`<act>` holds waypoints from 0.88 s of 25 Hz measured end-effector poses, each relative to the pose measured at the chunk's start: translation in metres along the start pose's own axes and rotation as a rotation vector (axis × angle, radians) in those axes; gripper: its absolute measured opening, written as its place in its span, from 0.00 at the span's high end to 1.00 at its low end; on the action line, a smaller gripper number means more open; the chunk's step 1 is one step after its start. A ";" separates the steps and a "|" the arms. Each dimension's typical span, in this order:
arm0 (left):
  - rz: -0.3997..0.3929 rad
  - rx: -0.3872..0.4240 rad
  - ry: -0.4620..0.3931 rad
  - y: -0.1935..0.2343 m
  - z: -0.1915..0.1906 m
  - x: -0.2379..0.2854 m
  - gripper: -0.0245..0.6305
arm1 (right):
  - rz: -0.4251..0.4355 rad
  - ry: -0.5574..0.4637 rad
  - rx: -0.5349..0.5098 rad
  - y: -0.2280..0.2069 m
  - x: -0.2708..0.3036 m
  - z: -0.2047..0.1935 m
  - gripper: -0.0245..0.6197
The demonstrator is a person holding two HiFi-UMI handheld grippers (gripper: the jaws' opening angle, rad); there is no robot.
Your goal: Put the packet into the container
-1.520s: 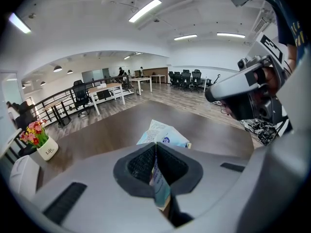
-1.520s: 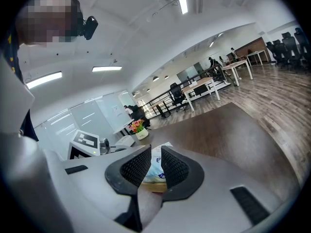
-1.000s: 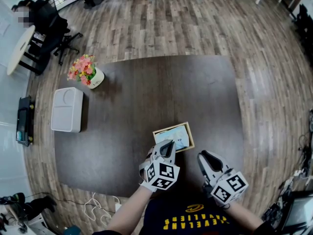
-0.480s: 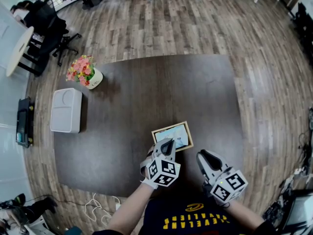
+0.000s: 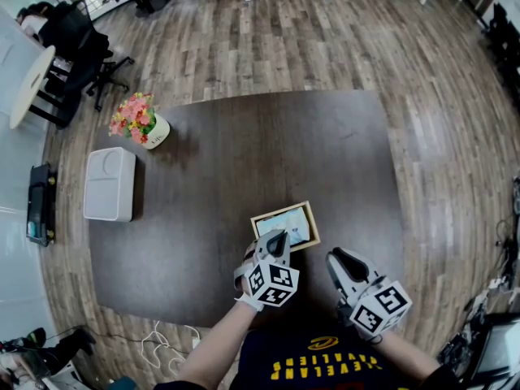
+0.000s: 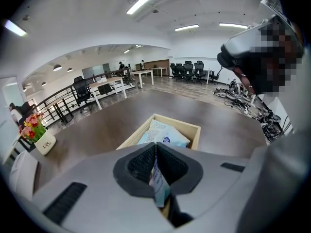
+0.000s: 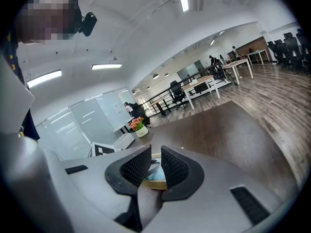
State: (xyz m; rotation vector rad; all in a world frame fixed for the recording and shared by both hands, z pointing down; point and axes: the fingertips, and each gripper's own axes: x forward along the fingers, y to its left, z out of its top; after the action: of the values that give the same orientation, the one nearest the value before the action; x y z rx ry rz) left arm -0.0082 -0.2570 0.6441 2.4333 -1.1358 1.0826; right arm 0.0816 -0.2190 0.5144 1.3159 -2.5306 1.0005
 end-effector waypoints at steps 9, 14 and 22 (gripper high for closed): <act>-0.002 0.006 -0.006 0.000 -0.004 0.006 0.96 | -0.002 0.002 0.003 -0.001 0.000 -0.002 0.85; -0.021 -0.002 0.008 0.000 -0.007 0.009 0.95 | 0.007 0.001 0.004 0.003 0.000 -0.003 0.85; -0.013 -0.074 -0.030 0.001 -0.003 -0.008 0.73 | 0.006 -0.002 0.002 0.007 -0.002 -0.003 0.85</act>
State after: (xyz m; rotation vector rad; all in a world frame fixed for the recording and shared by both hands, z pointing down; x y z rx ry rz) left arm -0.0138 -0.2513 0.6407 2.4044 -1.1471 0.9849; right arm 0.0770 -0.2129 0.5127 1.3112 -2.5371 1.0037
